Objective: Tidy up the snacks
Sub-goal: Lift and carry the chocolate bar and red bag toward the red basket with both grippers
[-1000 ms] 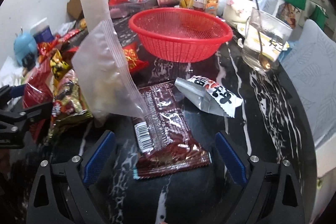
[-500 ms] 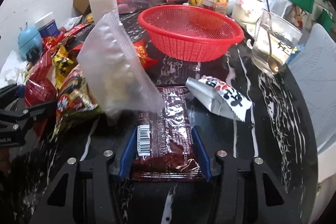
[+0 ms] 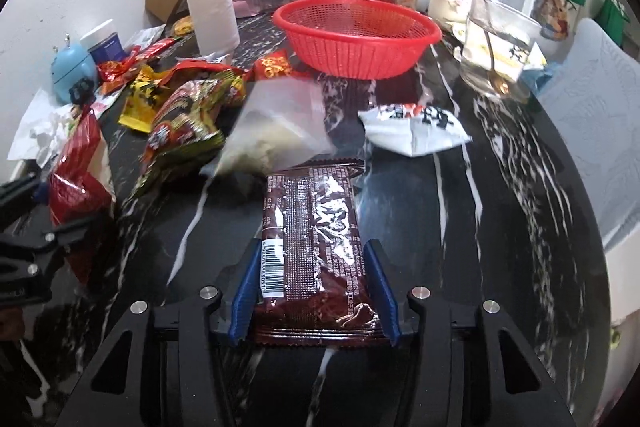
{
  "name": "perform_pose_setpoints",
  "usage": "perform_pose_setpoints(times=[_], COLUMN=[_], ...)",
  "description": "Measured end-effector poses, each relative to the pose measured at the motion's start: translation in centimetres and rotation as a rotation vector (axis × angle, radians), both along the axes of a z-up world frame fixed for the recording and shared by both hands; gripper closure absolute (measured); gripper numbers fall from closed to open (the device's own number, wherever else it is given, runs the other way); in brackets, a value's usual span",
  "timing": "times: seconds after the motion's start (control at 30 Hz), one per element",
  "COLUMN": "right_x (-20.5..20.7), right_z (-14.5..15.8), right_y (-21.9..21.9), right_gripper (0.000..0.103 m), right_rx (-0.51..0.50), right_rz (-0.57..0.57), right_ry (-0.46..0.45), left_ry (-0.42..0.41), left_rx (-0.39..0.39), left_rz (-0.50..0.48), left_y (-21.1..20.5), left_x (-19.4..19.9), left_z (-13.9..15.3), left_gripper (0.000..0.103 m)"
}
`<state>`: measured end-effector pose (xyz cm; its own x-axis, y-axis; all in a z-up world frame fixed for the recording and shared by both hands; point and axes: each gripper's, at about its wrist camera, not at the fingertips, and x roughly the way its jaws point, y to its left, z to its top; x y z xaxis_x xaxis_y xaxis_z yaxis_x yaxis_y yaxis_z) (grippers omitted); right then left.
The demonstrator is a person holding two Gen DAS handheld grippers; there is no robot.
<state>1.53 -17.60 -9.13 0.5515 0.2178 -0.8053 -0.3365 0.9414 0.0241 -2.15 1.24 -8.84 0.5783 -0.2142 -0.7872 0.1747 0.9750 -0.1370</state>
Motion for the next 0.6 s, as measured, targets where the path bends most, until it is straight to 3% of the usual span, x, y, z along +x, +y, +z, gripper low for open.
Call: perform_pose_setpoints(times=[0.43, 0.6], right_x=[-4.1, -4.0], right_z=[0.0, -0.2], right_y=[-0.7, 0.0], right_gripper=[0.054, 0.048], right_rx=[-0.008, -0.049], right_rz=[-0.03, -0.031], right_ry=[0.009, -0.007], left_ry=[0.004, -0.008], left_rx=[-0.02, -0.013], left_rz=[-0.077, -0.089], left_y=[-1.9, -2.2], left_x=[-1.0, -1.1], left_z=[-0.1, -0.2], left_gripper=[0.035, 0.035])
